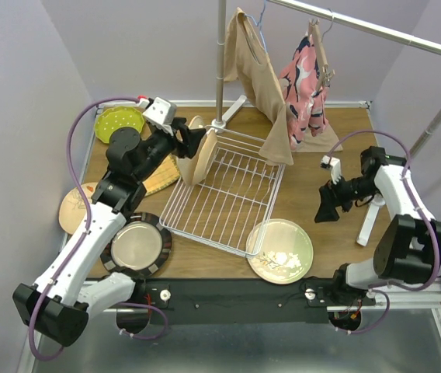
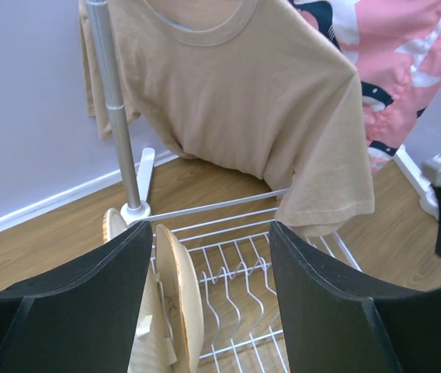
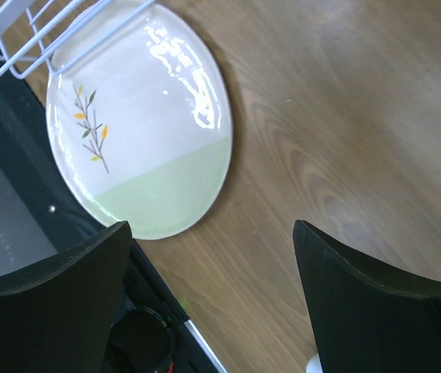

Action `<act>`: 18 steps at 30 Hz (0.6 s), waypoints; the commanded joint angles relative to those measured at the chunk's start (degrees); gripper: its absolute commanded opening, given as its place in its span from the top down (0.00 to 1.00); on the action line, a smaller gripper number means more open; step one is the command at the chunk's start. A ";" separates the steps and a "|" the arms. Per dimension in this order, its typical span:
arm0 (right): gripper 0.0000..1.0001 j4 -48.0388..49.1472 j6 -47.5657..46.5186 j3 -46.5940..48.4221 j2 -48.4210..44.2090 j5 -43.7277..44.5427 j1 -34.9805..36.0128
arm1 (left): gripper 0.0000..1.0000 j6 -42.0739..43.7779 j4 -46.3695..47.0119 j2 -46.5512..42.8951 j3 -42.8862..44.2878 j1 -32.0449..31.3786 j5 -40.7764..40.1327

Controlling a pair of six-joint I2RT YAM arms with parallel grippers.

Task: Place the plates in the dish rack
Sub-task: Grab a plate with the right arm

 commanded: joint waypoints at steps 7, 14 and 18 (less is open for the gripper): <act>0.19 5.42 4.79 -4.28 8.63 5.61 10.39 | 0.29 -4.38 0.00 -6.61 -3.21 0.26 1.44; 0.34 11.24 10.16 -6.82 15.39 11.58 14.36 | 0.29 -5.08 -0.35 -9.51 -4.54 0.26 0.39; 0.37 13.70 11.91 -7.79 17.42 12.20 14.80 | 0.29 -5.43 -0.53 -10.30 -5.15 0.26 0.21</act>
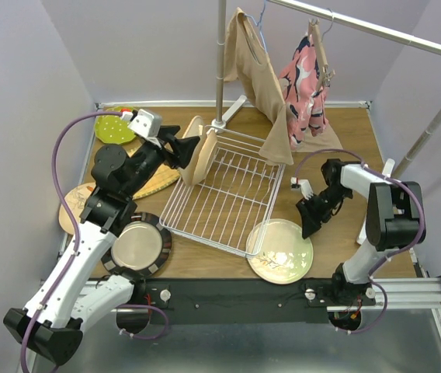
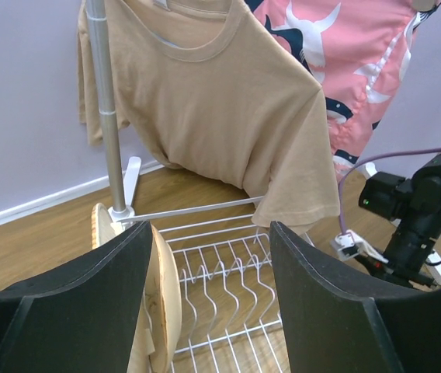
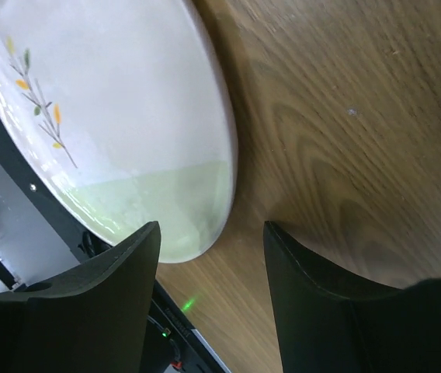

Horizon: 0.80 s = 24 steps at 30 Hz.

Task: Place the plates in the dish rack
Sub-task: Grab a plate with the right arm

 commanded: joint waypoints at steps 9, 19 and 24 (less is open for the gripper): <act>0.48 6.94 5.32 -2.38 4.50 2.74 1.65 | 0.29 -1.44 -0.16 -2.66 -2.23 0.26 -0.36; 0.77 11.15 9.36 -3.52 5.99 5.46 1.73 | 0.29 -2.05 0.02 -3.01 -1.79 0.26 -0.45; 0.99 12.56 11.74 -3.26 5.99 9.58 1.73 | 0.29 -2.05 0.11 -2.84 -1.53 0.26 -0.27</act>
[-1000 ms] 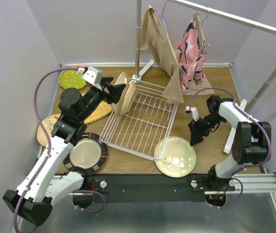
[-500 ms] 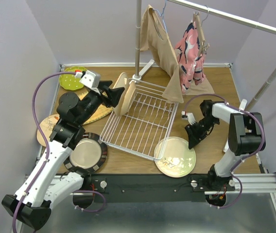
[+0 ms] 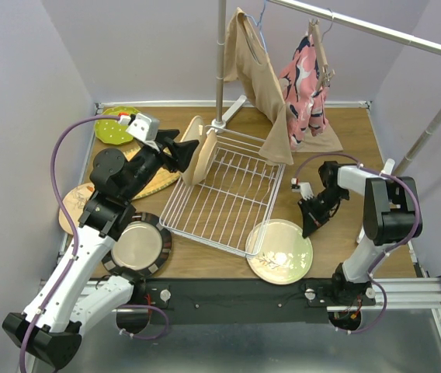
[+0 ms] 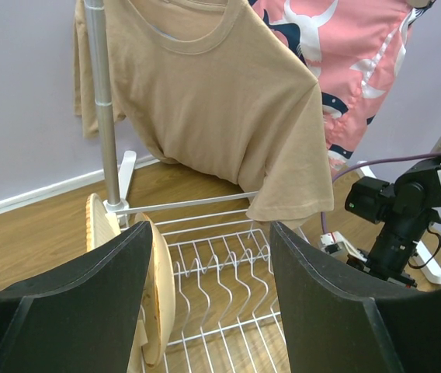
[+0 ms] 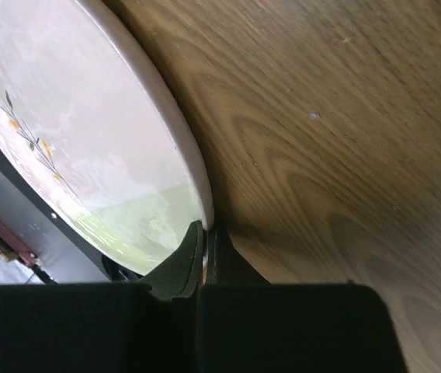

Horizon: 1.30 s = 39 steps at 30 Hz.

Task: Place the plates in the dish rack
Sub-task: Grab a plate with the right arm, then pass the plate from the right arm to the left

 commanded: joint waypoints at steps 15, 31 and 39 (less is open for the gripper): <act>0.99 6.64 -2.44 6.31 -1.81 17.58 -8.39 | 0.29 -1.23 2.59 1.04 2.31 0.26 3.88; 0.99 3.74 -4.99 16.33 -9.27 15.47 -12.87 | 0.29 -6.06 7.42 9.21 5.21 -2.20 16.27; 0.99 3.91 -5.78 15.89 -14.64 14.86 -12.96 | 0.29 -3.43 9.00 14.47 7.05 -9.92 18.91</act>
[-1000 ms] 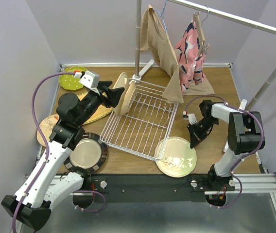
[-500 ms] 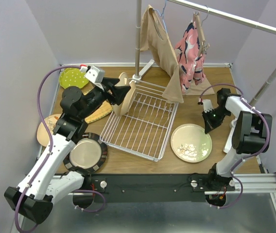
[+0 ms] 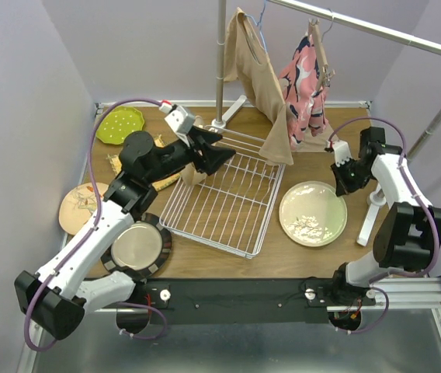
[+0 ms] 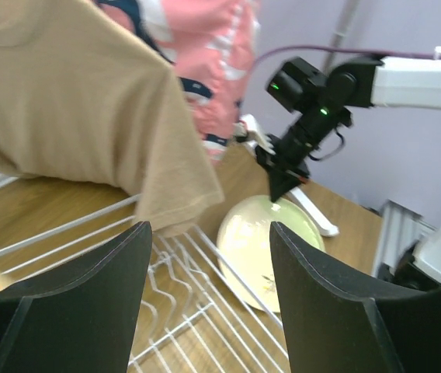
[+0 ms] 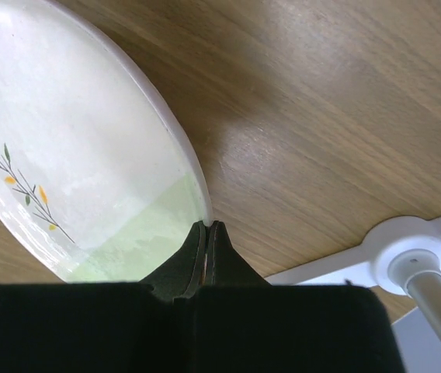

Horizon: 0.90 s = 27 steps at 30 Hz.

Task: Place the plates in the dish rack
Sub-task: Pass the plate from the right arm to the left

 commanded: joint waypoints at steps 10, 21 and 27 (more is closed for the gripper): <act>0.99 6.90 -1.85 0.13 -11.82 0.89 -0.46 | 0.28 9.20 2.51 10.17 2.82 -11.72 8.37; 0.99 10.78 -3.96 -4.44 -23.07 -1.75 -0.46 | 0.28 17.03 5.41 16.76 3.51 -16.03 10.49; 0.99 11.39 -4.84 -4.88 -26.15 -2.18 -0.46 | 0.28 18.26 5.68 22.03 6.94 -17.70 10.05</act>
